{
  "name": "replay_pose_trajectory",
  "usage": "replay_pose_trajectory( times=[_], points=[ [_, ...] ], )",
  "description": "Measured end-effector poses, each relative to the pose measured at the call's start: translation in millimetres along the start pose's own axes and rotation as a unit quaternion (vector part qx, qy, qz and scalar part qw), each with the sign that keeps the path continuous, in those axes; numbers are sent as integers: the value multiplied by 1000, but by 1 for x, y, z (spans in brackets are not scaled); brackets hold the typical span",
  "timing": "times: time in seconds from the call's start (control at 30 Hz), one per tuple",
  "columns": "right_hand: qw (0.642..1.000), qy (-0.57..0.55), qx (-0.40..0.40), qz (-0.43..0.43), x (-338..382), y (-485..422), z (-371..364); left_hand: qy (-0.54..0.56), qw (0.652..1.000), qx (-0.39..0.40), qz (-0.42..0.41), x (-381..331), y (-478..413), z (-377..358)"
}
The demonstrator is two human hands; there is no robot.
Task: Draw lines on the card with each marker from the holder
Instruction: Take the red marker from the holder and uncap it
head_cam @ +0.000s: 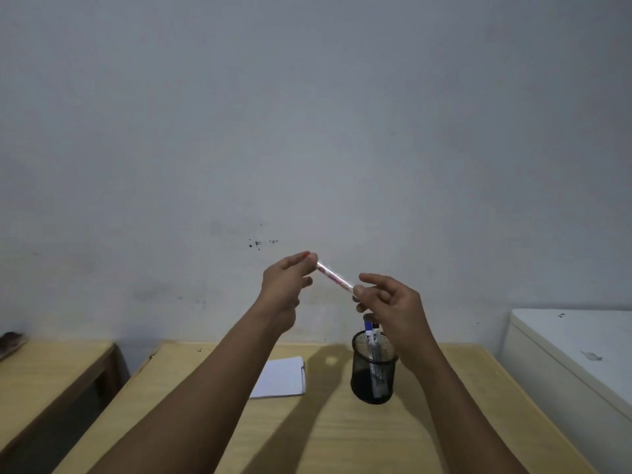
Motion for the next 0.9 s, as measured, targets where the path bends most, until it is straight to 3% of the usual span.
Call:
replay_pose_trajectory(
  times=[0.17, 0.33, 0.67, 0.9],
  points=[
    [976, -218, 6, 2, 36, 17, -39, 28, 997, 41, 56, -10, 31, 15],
    [986, -168, -16, 12, 57, 28, -76, 33, 998, 41, 31, -20, 58, 27],
    [972, -236, -12, 12, 66, 37, -115, 165, 986, 15, 2, -24, 64, 56],
    [984, -175, -18, 36, 56, 31, -125, 138, 990, -25, 29, -19, 51, 71]
  ],
)
Point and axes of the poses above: each hand's wrist, its own y-axis away from the middle knuckle, its own z-axis out of the back of the hand, x = y × z, the point moved 4 cm from there along -y, towards the middle knuckle, and after that the axes turned 5 degrees about y, right-handed, at the moved point
